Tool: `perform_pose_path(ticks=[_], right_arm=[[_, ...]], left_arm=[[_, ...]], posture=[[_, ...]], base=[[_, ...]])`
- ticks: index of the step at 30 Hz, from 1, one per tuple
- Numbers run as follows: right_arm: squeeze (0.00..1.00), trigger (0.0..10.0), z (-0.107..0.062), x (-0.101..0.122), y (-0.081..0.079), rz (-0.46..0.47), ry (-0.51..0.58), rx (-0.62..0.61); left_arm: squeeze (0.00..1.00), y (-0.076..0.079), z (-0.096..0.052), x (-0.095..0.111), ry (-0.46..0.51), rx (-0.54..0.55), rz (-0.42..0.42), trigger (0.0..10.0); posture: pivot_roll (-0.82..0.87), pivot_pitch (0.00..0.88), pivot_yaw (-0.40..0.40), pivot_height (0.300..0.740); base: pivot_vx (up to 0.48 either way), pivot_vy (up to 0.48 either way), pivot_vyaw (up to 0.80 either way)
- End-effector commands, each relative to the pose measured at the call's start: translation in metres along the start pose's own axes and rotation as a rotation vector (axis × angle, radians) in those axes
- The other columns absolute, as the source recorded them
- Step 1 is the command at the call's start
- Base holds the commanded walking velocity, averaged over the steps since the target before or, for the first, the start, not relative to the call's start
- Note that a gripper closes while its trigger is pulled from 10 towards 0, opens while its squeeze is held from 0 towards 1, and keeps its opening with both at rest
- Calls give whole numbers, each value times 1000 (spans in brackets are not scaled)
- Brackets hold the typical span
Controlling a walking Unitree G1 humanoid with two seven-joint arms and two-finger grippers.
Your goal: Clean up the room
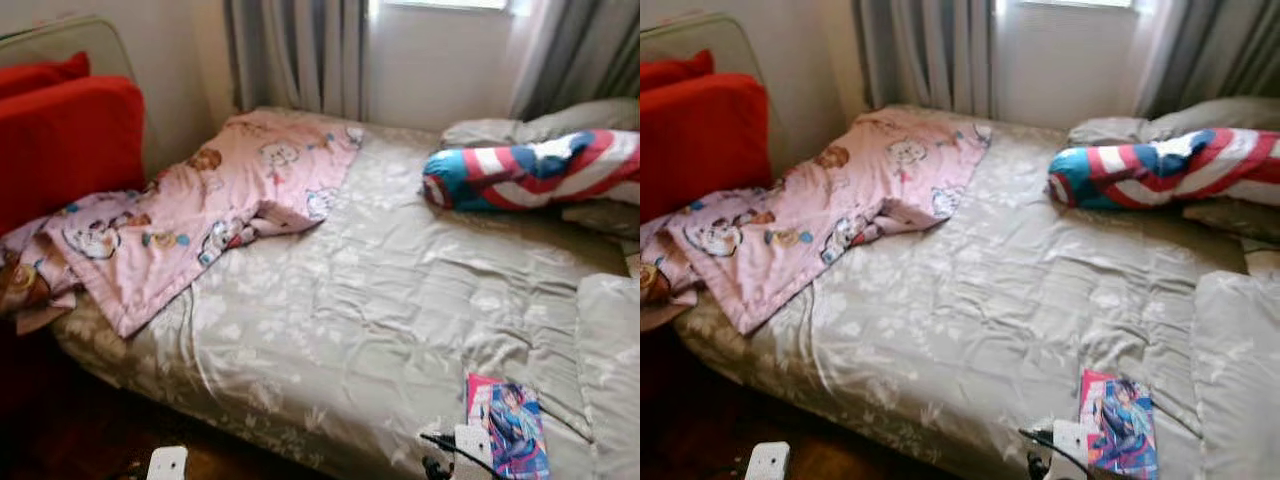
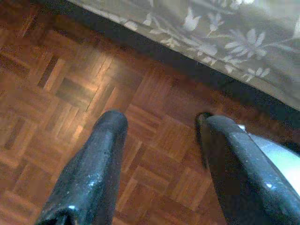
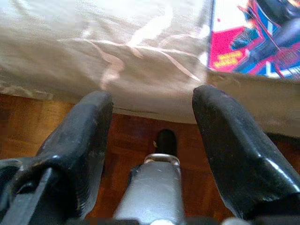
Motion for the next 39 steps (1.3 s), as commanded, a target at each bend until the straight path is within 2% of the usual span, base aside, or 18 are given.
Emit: perform_pose_path(ticks=[1,39], right_arm=[[0,10000,0,1,-3,9,1,4],[0,10000,2,8,-5,2,12,10]], left_arm=[[0,-7,-2,-5,-18,13,13,10000],[0,-7,-2,-4,-17,11,10,10000]], posture=[[19,0,35,740],[25,0,34,740]], base=[[0,285,0],[0,289,0]])
Point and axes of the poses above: a point about 5 cm out from each wrist's last joint towards the gripper, its own z axis pointing out of the wrist towards the gripper, its own x axis along the axis of the wrist's last joint, y = z × x, the point moved 6 cm from there along z, pointing out of the wrist towards the gripper, and after that the axes turned 9 degrees about -z, right-handed, at the moved point
